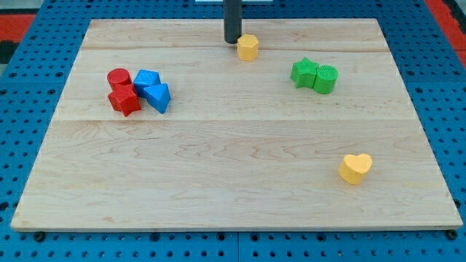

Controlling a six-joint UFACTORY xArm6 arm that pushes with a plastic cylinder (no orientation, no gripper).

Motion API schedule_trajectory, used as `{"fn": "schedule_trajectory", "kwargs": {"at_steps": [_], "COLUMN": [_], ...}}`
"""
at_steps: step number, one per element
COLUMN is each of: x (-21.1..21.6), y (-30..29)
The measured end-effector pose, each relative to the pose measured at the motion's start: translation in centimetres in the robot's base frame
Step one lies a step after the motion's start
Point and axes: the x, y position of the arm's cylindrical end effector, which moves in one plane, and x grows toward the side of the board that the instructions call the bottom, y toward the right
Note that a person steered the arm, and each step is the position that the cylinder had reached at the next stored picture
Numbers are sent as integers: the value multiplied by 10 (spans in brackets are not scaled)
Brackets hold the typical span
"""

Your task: Move the yellow heart towards the green circle

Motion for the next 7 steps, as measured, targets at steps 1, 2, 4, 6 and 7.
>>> {"fn": "schedule_trajectory", "kwargs": {"at_steps": [1, 2, 4, 6, 7], "x": [17, 40, 69, 128, 190], "y": [0, 31, 51, 7, 21]}}
